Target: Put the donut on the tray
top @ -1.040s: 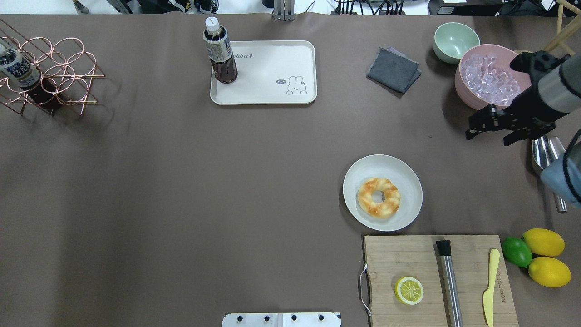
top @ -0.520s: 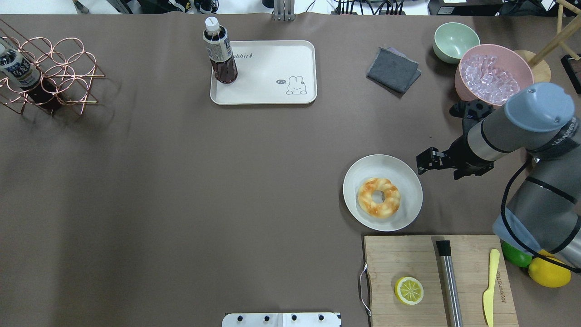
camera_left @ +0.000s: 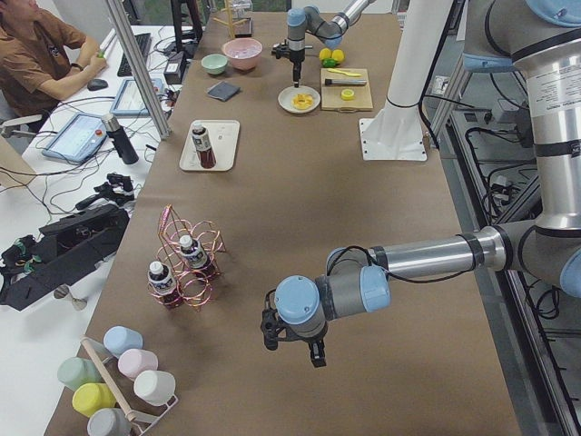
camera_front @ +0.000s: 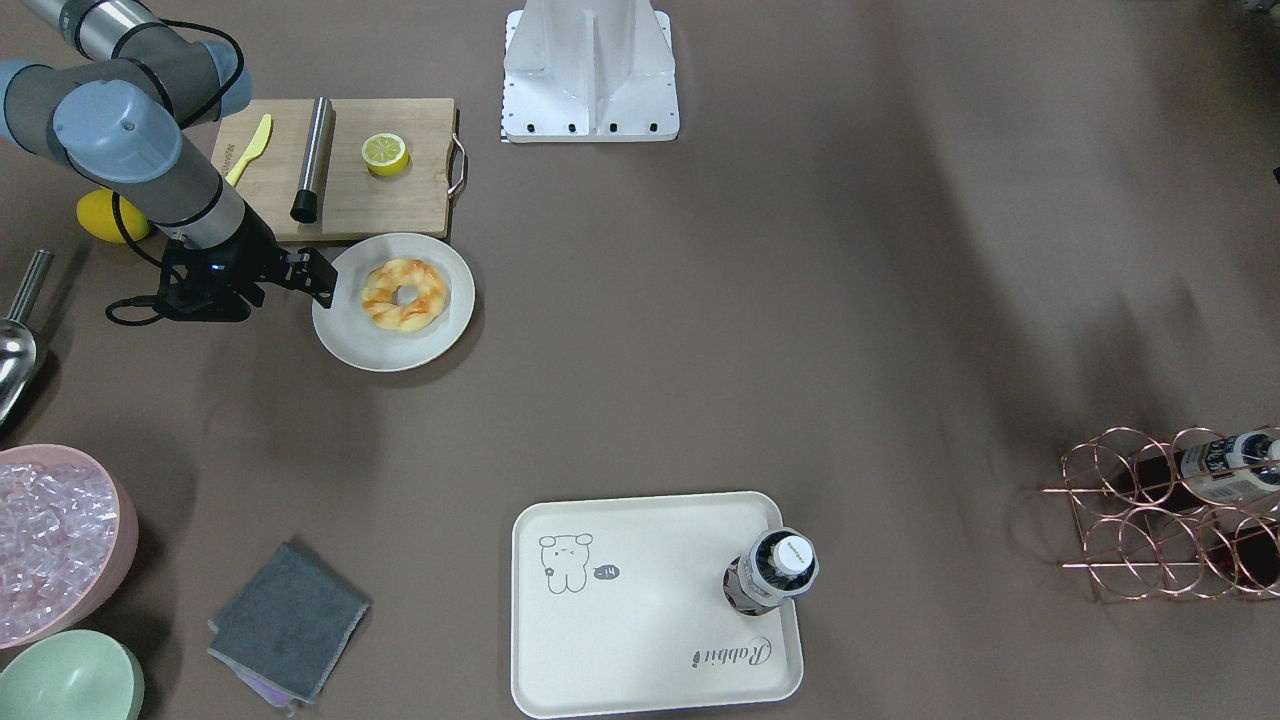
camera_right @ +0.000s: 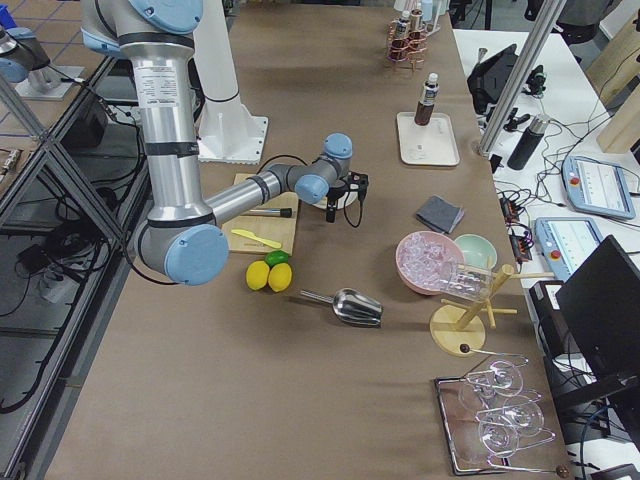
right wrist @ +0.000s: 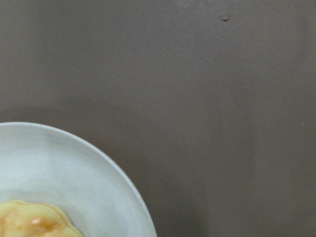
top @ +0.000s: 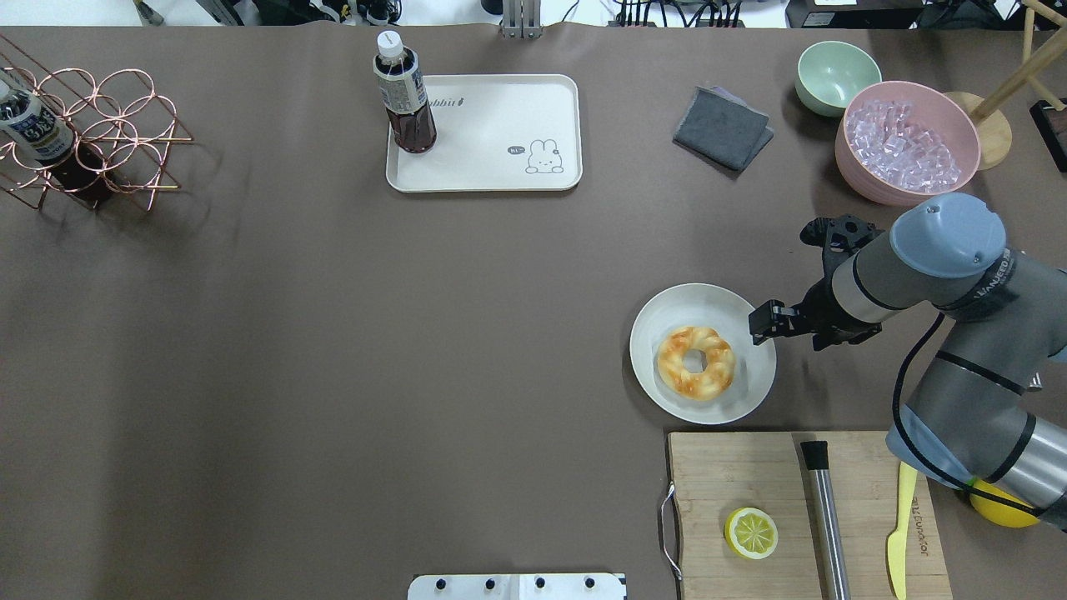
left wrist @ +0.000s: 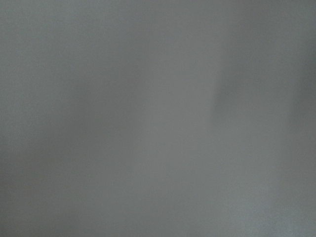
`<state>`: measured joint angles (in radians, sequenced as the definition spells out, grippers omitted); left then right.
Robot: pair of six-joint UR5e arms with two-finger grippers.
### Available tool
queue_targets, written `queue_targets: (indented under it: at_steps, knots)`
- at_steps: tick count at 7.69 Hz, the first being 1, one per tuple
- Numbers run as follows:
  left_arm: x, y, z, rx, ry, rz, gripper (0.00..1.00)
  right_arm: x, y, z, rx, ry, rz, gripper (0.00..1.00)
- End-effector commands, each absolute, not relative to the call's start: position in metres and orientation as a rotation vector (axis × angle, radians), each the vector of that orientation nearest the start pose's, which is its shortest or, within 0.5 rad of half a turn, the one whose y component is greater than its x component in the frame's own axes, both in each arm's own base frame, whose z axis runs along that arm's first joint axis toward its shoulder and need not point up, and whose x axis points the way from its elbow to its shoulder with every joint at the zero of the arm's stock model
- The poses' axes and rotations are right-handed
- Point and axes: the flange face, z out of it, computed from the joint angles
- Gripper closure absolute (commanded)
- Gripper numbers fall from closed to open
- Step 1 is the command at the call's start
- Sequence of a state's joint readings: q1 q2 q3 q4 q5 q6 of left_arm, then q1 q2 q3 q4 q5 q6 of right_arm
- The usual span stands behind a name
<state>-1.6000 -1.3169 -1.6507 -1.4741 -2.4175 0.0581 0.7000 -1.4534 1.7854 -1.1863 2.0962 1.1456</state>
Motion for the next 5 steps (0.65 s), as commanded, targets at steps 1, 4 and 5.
queue_targets:
  at_steps: [1, 4, 5]
  knots:
    - [-0.069, -0.355, 0.733, -0.219, 0.852, -0.087, 0.02, -0.38, -0.417, 0.465, -0.041, -0.872, 0.058, 0.1]
    - [-0.069, -0.354, 0.734, -0.22, 0.85, -0.087, 0.02, -0.393, -0.415, 0.456, -0.051, -0.882, 0.077, 0.62]
    - [-0.069, -0.354, 0.734, -0.22, 0.85, -0.087, 0.02, -0.393, -0.416, 0.455, -0.051, -0.883, 0.078, 0.87]
